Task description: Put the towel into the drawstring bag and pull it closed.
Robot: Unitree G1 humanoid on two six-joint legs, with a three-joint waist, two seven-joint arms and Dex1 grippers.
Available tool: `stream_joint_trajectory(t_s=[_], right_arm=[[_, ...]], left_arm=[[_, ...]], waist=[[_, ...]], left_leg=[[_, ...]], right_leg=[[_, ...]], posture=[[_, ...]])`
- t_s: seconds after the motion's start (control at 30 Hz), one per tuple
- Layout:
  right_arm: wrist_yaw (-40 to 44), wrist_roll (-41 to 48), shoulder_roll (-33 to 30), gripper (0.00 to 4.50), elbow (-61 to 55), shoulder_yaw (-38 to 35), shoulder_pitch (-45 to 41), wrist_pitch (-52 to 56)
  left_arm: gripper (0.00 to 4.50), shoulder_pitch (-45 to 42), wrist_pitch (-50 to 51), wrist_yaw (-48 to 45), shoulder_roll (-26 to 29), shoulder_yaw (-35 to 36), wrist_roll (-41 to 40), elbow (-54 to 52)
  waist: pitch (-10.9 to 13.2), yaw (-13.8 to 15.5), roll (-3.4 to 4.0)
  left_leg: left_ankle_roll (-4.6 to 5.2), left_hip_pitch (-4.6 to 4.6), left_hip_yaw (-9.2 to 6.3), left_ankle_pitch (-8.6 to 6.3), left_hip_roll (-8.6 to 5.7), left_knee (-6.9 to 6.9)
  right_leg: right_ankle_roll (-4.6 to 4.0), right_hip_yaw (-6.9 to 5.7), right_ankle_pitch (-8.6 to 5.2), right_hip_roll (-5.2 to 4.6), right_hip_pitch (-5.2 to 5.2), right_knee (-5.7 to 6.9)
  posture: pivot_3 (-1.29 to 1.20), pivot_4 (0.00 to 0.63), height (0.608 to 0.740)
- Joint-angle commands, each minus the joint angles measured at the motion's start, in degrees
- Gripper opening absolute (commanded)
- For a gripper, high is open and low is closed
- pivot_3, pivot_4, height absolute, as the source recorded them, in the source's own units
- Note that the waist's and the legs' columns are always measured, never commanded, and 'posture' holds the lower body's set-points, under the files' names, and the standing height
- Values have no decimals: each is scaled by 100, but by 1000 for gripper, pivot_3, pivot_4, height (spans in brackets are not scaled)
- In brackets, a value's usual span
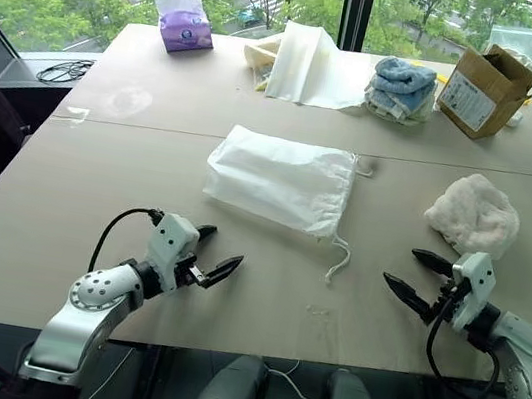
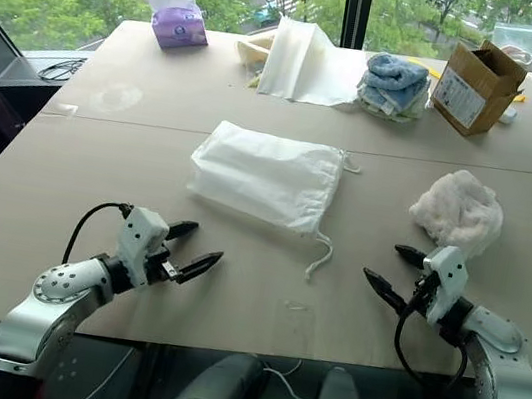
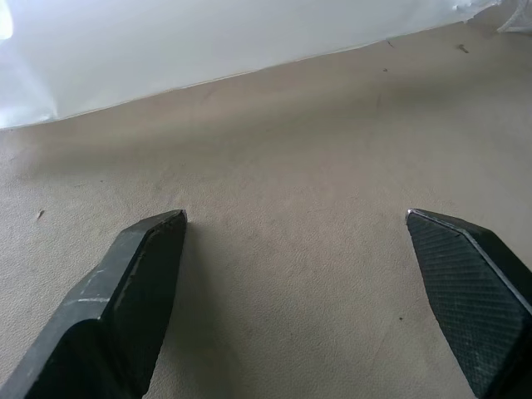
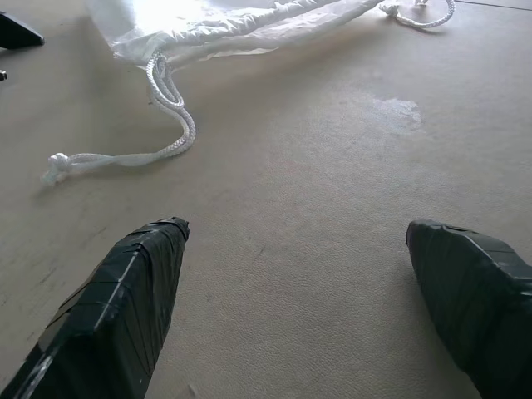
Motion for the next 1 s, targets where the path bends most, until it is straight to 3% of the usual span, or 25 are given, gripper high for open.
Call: stream_joint_trajectory(t_s=[0.03, 0.2, 0.37, 0.5, 0.67, 1.0], right_arm=[[-4, 92, 11, 4491, -240, -104, 22, -78], [10, 111, 14, 4491, -260, -98, 32, -89], [152, 451, 57, 4491, -605, -87, 70, 80], [177, 557, 5, 4491, -820, -113, 126, 162], [42, 614, -11, 4491, -1101, -221, 170, 190], [-406, 557, 97, 4491, -1528, -250, 378, 238]], left_arm=[[4373, 55, 33, -127, -18, -137, -19, 66], [4373, -8, 132, -170, -11, -273, -54, -143], [4373, -639, 1015, -2, -243, -716, -396, -887], [4373, -1416, 1570, 349, -737, -1214, -381, -1006], [4373, -2503, 2005, 1097, -1740, -1864, -65, -707], [4373, -3421, 1108, 3176, -2273, -2979, 2657, 906]], waist=[[0, 1, 0], [0, 5, 0], [2, 16, -3], [3, 6, -5], [10, 8, -17], [18, 24, -31]], left_leg=[[0, 0, 0, 0, 0, 0], [0, -1, 0, 0, 0, 0], [1, -4, -4, 0, -1, 4], [0, -4, -7, 1, -1, 8], [-3, -8, -4, 2, -3, 18], [-4, -10, 0, 3, -2, 27]], right_leg=[[0, 0, 0, 0, 0, 0], [0, 0, 0, 0, 0, -1], [0, -5, 0, -2, 0, 0], [1, -7, 0, 1, 1, 8], [2, -7, 1, 2, 2, 8], [3, -1, 1, 5, 1, 10]], posture=[[0, 150, 740], [0, 150, 740], [0, 150, 740], [0, 150, 740], [0, 150, 740], [0, 150, 740]])
